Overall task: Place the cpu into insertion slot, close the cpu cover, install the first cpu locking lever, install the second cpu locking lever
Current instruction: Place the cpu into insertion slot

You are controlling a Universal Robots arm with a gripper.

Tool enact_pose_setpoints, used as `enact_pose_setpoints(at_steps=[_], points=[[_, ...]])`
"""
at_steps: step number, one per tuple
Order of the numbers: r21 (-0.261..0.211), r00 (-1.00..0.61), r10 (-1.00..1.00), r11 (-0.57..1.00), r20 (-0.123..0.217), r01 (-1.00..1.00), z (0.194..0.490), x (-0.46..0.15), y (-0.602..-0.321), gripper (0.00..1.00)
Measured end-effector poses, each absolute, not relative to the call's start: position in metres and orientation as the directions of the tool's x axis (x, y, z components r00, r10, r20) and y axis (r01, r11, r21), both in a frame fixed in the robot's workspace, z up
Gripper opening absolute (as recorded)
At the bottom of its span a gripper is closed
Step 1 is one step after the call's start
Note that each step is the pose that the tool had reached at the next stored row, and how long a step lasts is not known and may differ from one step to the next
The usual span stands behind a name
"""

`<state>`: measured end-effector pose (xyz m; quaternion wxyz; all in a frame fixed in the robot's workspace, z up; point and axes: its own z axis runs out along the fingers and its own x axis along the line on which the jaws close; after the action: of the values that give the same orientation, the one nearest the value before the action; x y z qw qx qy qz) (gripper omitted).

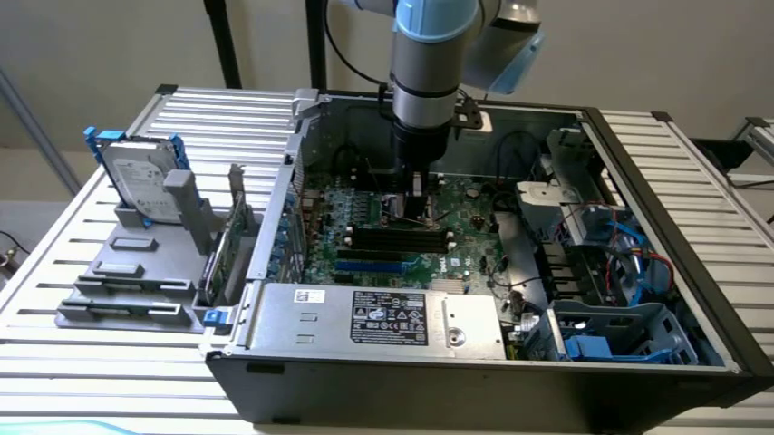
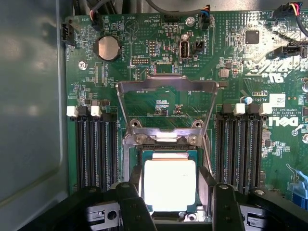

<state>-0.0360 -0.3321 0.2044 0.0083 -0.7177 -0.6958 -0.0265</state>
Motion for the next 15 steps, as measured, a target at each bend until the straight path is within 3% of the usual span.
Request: enact_pose_setpoints(at_steps=[15], points=[[0.025, 0.03, 0.999, -0.031, 0.034, 0.999, 0.201, -0.0365, -0.329, 0.55]])
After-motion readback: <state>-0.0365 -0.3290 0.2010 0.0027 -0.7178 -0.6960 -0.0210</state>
